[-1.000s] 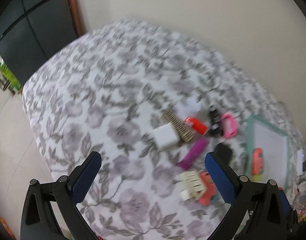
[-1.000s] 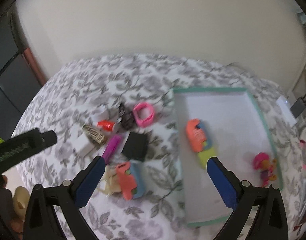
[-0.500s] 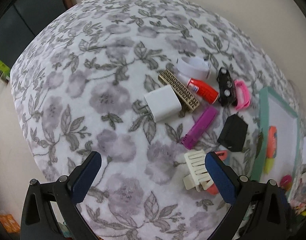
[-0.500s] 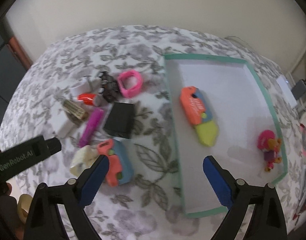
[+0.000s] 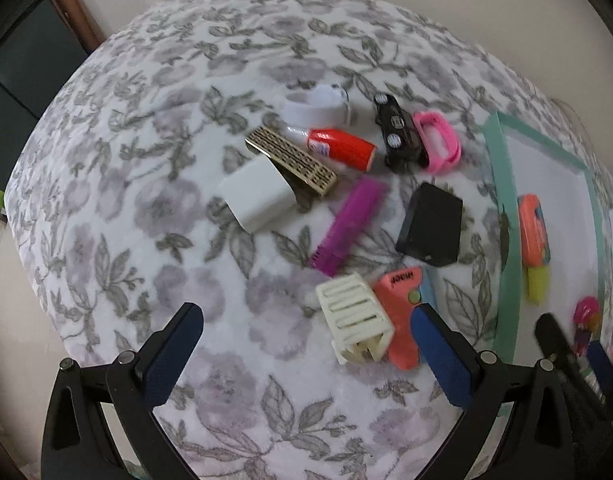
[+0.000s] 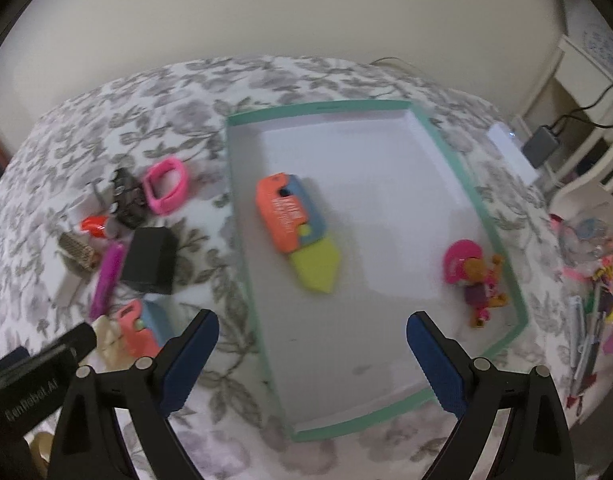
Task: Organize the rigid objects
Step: 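Grasp the white cage toy with the left tool while the right tool moves toward the pink toy car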
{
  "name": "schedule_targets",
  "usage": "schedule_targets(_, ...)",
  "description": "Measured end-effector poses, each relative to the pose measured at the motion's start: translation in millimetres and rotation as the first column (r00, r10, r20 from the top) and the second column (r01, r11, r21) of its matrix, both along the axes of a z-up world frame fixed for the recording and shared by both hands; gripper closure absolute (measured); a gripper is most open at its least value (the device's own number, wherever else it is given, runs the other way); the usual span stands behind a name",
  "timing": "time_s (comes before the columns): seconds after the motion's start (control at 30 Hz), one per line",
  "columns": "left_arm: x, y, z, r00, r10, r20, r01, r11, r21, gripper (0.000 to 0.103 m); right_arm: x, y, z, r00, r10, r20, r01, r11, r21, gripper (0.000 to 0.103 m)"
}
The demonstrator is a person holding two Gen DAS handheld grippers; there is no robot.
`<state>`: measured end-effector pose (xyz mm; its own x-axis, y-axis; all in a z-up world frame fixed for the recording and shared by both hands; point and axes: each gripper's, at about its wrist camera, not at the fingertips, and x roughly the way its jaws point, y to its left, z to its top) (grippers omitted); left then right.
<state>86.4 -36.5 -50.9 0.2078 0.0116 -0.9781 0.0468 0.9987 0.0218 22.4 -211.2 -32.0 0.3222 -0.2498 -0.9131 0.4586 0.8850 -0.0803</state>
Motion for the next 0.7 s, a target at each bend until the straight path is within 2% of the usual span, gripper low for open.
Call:
schedule_targets(0.1,-0.9,-3.8,-12.4,1.0,-0.015,-0.027,0.016,0.999,0.03,0.0,-1.5,-4.5,0.7,1.0,-0.018,0.006,0.018,1.0,0.011,0.006)
schedule_targets(0.2,-0.5,-2.6,-24.5,0.997,-0.007,-0.08,0.007,1.0,-0.007,0.0,-0.5,-3.1,0.1,1.0,-0.009,0.019,0.008,0.999,0.043,0.006)
schedule_targets(0.27,0.2,-0.4,-28.0,0.995,0.005,-0.095,-0.008,0.999,-0.032,0.006,0.6,0.1,0.3,1.0,0.008,0.024,-0.009,0.999,0.043,0.006)
schedule_targets(0.33,0.4,-0.5,-29.6,0.995,0.002,-0.097,-0.005,1.0,-0.03,0.025,1.1,1.9,-0.2,1.0,0.014,0.028,-0.015,0.999,0.042,0.006)
schedule_targets(0.43,0.4,1.8,-34.8,0.992,0.002,-0.123,-0.011,0.998,-0.066,0.044,0.7,0.4,-1.2,0.999,0.008,0.032,-0.01,0.998,0.06,0.006)
schedule_targets(0.47,-0.8,1.3,-37.8,0.991,0.004,-0.135,-0.016,0.996,-0.083,0.046,0.5,-0.2,-1.5,0.999,0.005,0.032,-0.007,0.998,0.062,0.006)
schedule_targets(0.53,-3.0,0.3,-39.9,0.989,0.001,-0.146,-0.017,0.994,-0.108,0.058,0.4,-0.7,-1.7,0.999,0.004,0.033,-0.006,0.998,0.063,0.006)
schedule_targets(0.63,-5.3,0.5,-39.8,0.991,0.0,-0.131,-0.015,0.994,-0.113,0.073,1.5,1.1,-2.3,0.999,0.014,0.037,-0.017,0.997,0.073,0.006)
schedule_targets(0.7,-5.9,2.9,-38.4,0.993,0.012,-0.121,-0.025,0.993,-0.112,0.073,4.2,8.1,-4.1,0.999,0.035,0.037,-0.038,0.997,0.072,0.006)
